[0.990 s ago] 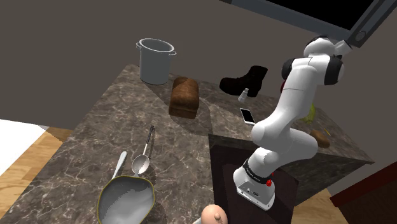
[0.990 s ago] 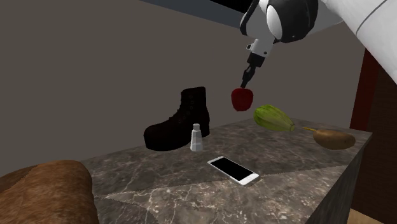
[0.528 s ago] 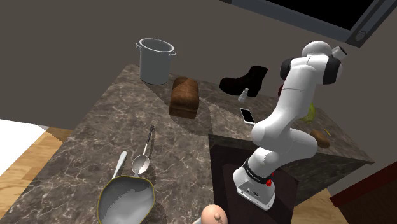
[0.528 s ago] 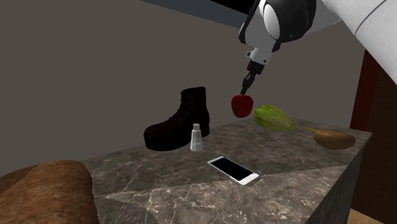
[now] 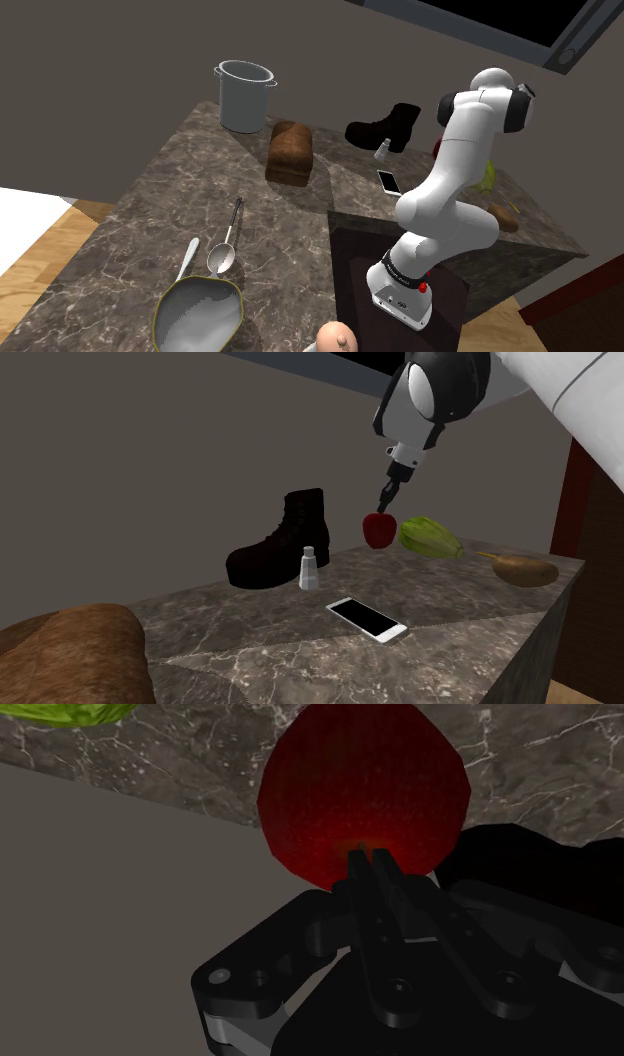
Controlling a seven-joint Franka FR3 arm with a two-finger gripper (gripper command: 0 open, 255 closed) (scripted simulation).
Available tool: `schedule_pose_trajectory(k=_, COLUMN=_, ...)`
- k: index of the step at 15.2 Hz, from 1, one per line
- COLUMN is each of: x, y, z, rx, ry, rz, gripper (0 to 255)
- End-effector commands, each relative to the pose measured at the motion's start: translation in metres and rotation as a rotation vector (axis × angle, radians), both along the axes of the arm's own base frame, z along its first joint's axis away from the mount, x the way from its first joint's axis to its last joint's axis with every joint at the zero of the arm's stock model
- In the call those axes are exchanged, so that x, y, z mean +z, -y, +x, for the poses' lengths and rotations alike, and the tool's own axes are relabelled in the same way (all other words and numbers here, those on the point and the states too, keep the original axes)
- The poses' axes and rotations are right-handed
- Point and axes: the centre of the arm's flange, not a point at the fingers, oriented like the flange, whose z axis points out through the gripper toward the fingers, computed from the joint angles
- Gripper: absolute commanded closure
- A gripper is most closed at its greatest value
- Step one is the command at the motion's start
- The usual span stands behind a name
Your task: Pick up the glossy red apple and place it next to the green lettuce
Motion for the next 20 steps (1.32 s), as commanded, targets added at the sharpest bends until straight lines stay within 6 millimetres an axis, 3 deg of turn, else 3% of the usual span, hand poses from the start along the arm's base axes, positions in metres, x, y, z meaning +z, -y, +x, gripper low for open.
schedule_pose_trajectory(k=1, x=-0.011, y=0.0, z=0.0, rx=0.0, ry=0.0, rz=-0.001, gripper=255)
schedule_pose_trajectory(k=5, x=-0.034, y=0.0, z=0.0, rx=0.0, ry=0.0, rz=-0.001, gripper=255)
schedule_pose_trajectory(k=13, x=-0.034, y=0.0, z=0.0, rx=0.0, ry=0.0, rz=-0.001, gripper=255)
schedule_pose_trajectory(k=14, x=-0.034, y=0.0, z=0.0, rx=0.0, ry=0.0, rz=-0.001, gripper=0)
schedule_pose_trajectory(k=19, x=-0.034, y=0.0, z=0.0, rx=0.0, ry=0.0, rz=-0.001, gripper=0)
schedule_pose_trajectory(k=20, x=-0.022, y=-0.003, z=-0.005, rx=0.0, ry=0.0, rz=-0.001, gripper=0)
